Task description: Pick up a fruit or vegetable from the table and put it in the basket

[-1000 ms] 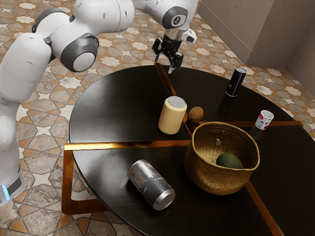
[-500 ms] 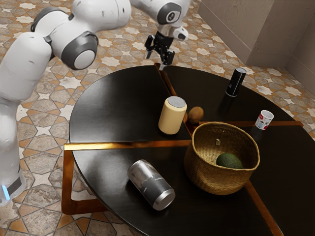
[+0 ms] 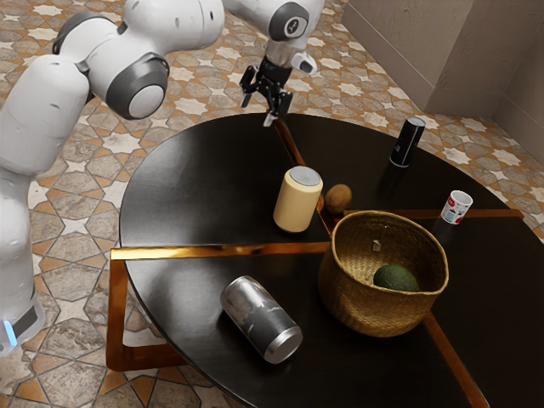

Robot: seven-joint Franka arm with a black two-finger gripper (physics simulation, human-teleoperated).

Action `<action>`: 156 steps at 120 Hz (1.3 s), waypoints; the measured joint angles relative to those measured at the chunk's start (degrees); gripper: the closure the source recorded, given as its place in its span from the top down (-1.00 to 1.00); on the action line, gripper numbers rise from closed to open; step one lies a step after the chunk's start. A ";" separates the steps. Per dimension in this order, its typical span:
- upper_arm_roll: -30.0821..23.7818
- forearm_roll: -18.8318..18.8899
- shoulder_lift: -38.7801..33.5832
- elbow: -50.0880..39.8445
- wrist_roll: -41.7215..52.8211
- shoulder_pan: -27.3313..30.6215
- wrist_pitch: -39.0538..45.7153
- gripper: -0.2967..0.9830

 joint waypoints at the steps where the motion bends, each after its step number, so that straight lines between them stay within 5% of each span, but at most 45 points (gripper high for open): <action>1: 0.00 0.00 0.00 0.00 0.02 0.00 -0.04 0.54; 156: -0.09 -1.42 -0.29 1.26 0.09 -1.99 -0.90 0.54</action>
